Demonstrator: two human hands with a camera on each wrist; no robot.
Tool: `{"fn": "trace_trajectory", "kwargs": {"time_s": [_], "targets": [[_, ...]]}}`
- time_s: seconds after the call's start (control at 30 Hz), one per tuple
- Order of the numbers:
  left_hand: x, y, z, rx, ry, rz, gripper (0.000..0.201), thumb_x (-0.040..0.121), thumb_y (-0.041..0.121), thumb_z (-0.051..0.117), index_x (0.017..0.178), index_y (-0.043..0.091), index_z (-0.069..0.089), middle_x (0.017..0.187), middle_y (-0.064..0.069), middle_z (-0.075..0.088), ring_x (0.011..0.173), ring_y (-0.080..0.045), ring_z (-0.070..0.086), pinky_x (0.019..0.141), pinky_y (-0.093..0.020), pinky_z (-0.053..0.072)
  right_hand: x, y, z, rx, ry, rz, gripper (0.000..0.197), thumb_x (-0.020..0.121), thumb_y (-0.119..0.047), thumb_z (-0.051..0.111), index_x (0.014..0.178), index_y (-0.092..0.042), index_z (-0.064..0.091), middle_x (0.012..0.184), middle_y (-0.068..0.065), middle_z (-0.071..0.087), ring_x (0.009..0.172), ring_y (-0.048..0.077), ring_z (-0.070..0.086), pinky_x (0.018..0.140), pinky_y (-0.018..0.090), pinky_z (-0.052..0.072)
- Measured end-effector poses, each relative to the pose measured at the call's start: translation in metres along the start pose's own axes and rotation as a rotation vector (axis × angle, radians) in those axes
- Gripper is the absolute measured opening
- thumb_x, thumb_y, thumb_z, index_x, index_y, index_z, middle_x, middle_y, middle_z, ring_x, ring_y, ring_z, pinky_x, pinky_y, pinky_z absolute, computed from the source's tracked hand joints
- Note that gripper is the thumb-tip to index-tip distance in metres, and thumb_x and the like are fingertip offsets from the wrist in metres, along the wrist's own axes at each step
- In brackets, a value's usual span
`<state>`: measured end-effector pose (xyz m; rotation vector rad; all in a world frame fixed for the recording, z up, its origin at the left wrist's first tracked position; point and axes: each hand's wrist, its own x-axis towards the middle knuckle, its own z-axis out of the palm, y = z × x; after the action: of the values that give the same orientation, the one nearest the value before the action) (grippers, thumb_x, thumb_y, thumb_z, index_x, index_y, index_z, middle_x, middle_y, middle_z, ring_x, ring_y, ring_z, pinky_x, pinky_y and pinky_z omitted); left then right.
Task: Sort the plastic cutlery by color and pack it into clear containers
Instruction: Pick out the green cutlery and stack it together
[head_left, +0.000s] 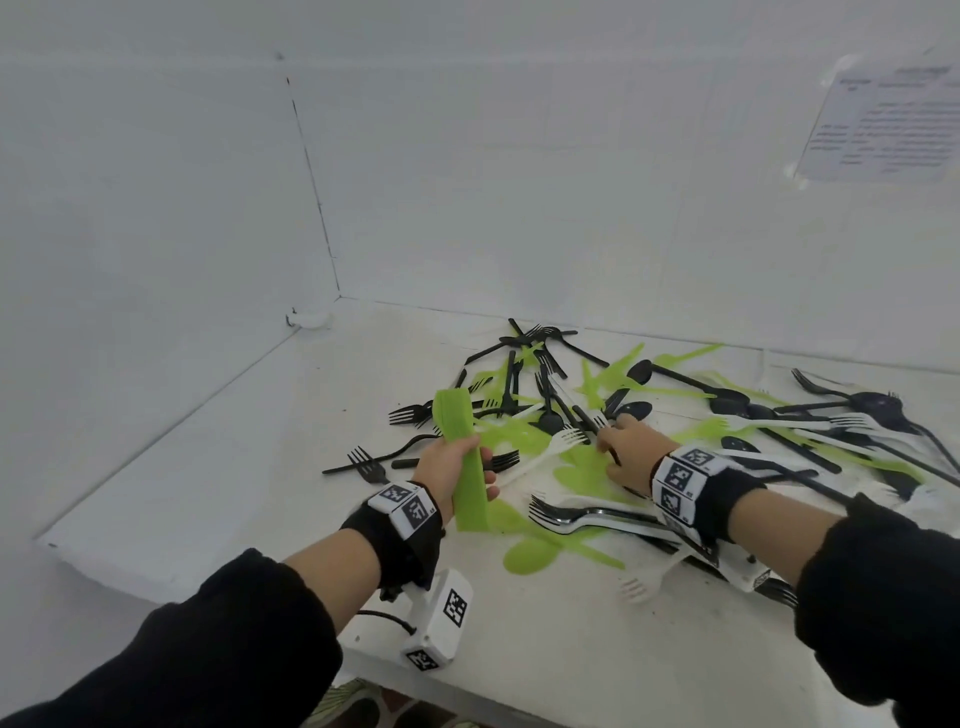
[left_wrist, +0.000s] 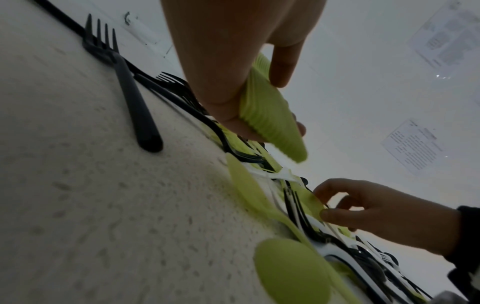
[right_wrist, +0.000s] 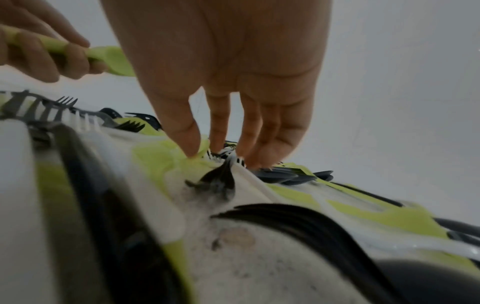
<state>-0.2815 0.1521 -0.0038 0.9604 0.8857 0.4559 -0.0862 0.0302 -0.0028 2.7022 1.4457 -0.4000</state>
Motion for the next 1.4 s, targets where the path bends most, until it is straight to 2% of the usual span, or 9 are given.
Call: {"fn": "trace_trajectory", "kwargs": {"time_s": [0.23,0.43,0.6,0.73,0.83,0.97,1.07,1.17,1.4], "targets": [[0.003,-0.001,-0.004,0.011,-0.020,-0.007,0.014,0.095,0.016,0.050,0.098,0.003,0.050,0.070,-0.007,0.053,0.049,-0.018,0.050,0.042,-0.025,0.049,0.003,-0.014,-0.007,0.110,0.125,0.076,0.011,0.086,-0.009,0.045,0.092,-0.014,0.039,0.102,0.009,0.048,0.084,0.025,0.047,0.071,0.030,0.040],[0.005,0.000,-0.012,0.000,-0.026,-0.004,0.012,0.095,0.015,0.051,0.088,0.006,0.051,0.069,-0.006,0.054,0.043,-0.016,0.051,0.042,-0.025,0.049,0.002,-0.005,-0.033,0.809,0.456,0.082,0.012,0.088,-0.011,0.051,0.096,-0.016,0.059,0.080,0.007,0.054,0.069,0.022,0.050,0.070,0.028,0.040],[0.005,-0.001,-0.018,-0.010,-0.030,0.007,0.014,0.095,0.012,0.048,0.082,0.009,0.050,0.069,-0.007,0.052,0.048,-0.018,0.048,0.045,-0.026,0.048,-0.005,-0.035,-0.059,1.327,0.452,-0.063,0.028,0.098,-0.011,0.034,0.081,-0.027,0.050,0.086,0.005,0.057,0.069,0.020,0.063,0.063,0.032,0.045],[0.006,-0.001,-0.019,-0.005,-0.035,-0.005,0.008,0.095,0.013,0.049,0.087,0.009,0.049,0.069,-0.007,0.053,0.047,-0.018,0.049,0.046,-0.027,0.048,-0.023,-0.061,-0.046,0.621,0.167,-0.337,0.042,0.090,-0.001,0.036,0.103,-0.039,0.046,0.075,0.000,0.055,0.047,0.003,0.048,0.054,0.020,0.042],[0.006,-0.002,-0.020,0.005,-0.037,0.002,0.006,0.095,0.013,0.049,0.091,0.008,0.049,0.069,-0.007,0.053,0.044,-0.017,0.049,0.046,-0.026,0.047,-0.033,-0.073,-0.018,0.201,-0.153,-0.373,0.045,0.083,-0.010,0.052,0.122,-0.022,0.035,0.084,0.001,0.064,0.065,0.016,0.052,0.065,0.025,0.045],[0.004,-0.004,-0.023,0.006,-0.058,0.007,0.004,0.096,0.012,0.047,0.094,0.008,0.047,0.069,-0.007,0.052,0.043,-0.017,0.048,0.044,-0.024,0.047,-0.041,-0.079,0.000,-0.052,-0.283,-0.360,0.016,0.090,-0.018,0.053,0.104,-0.011,0.057,0.110,0.011,0.064,0.091,0.019,0.053,0.078,0.024,0.041],[0.003,-0.006,-0.025,0.008,-0.076,-0.006,0.004,0.096,0.012,0.046,0.093,0.010,0.047,0.071,-0.006,0.051,0.039,-0.015,0.048,0.043,-0.023,0.047,-0.040,-0.079,0.003,-0.117,-0.234,-0.346,0.042,0.086,-0.030,0.061,0.119,-0.008,0.050,0.112,0.009,0.060,0.106,0.026,0.055,0.086,0.030,0.044],[0.002,-0.007,-0.025,0.019,-0.082,-0.006,0.004,0.096,0.013,0.048,0.097,0.009,0.047,0.072,-0.006,0.052,0.039,-0.014,0.050,0.043,-0.025,0.048,-0.040,-0.076,-0.005,-0.062,-0.248,-0.324,0.049,0.079,-0.035,0.071,0.116,-0.010,0.052,0.096,-0.002,0.056,0.097,0.021,0.052,0.076,0.023,0.038],[-0.003,-0.009,-0.025,0.032,-0.105,0.001,0.007,0.096,0.013,0.046,0.090,0.011,0.048,0.071,-0.005,0.051,0.043,-0.016,0.048,0.045,-0.025,0.048,-0.041,-0.071,0.003,-0.217,-0.377,-0.299,0.089,0.061,-0.021,0.086,0.135,-0.016,0.037,0.125,0.008,0.049,0.116,0.026,0.048,0.090,0.028,0.042]]}}
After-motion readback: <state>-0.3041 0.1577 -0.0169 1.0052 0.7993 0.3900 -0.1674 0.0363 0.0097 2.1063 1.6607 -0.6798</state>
